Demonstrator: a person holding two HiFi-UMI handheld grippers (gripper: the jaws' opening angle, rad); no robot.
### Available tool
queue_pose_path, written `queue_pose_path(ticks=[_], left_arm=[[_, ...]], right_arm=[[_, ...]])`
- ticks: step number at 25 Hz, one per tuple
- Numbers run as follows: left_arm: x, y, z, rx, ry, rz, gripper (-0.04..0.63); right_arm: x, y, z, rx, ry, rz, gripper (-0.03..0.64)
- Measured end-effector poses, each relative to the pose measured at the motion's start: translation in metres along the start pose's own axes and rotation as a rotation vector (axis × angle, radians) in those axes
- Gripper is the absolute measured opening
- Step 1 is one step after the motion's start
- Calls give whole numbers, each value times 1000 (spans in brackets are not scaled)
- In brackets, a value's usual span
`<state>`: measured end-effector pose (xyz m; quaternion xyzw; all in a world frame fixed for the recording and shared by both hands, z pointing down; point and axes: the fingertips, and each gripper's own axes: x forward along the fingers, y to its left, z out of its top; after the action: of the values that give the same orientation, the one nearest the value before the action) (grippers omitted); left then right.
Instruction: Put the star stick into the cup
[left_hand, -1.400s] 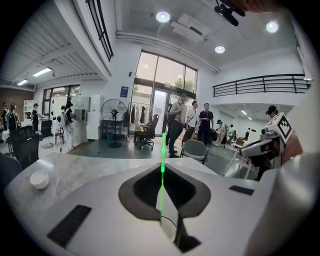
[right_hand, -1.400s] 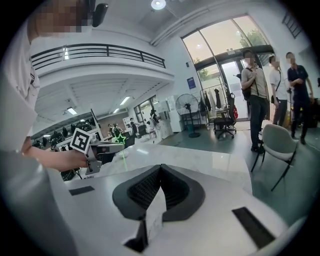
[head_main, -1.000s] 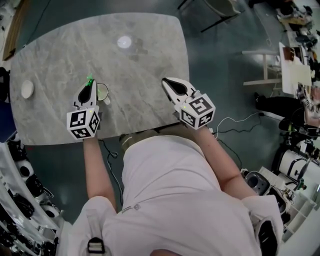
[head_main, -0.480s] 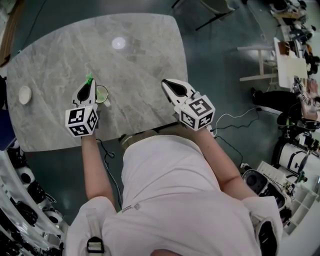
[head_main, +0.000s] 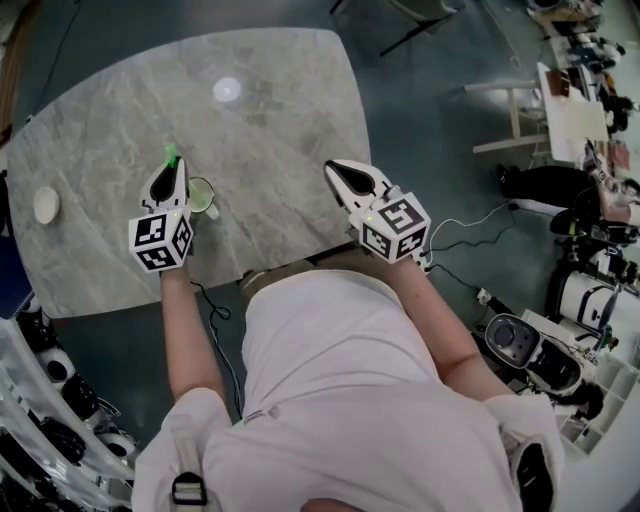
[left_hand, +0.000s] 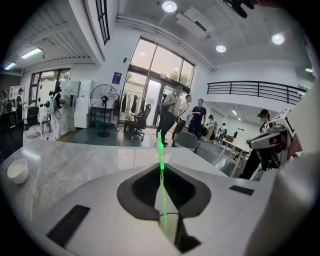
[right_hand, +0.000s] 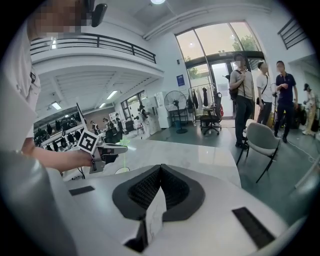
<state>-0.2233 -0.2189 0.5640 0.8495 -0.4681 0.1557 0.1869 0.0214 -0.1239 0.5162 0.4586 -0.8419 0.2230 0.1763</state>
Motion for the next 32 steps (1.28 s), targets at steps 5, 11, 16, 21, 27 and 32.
queue_pose_path(ticks=[5, 11, 16, 21, 27, 32], left_arm=[[5, 2, -1, 8, 11, -1, 12], [8, 11, -7, 15, 27, 17, 17], [12, 10, -11, 13, 55, 7, 54], [14, 9, -16, 17, 76, 10, 75], [13, 8, -13, 20, 85, 26, 92], [10, 3, -11, 20, 93, 51, 94]], right_arm=[[-3, -2, -2, 8, 0, -14, 9], [-3, -4, -6, 15, 3, -23, 9], [-2, -7, -5, 18, 2, -24, 9], [0, -8, -7, 23, 7, -17, 9], [-2, -11, -5, 24, 6, -6, 9], [-4, -16, -3, 20, 1, 17, 9]])
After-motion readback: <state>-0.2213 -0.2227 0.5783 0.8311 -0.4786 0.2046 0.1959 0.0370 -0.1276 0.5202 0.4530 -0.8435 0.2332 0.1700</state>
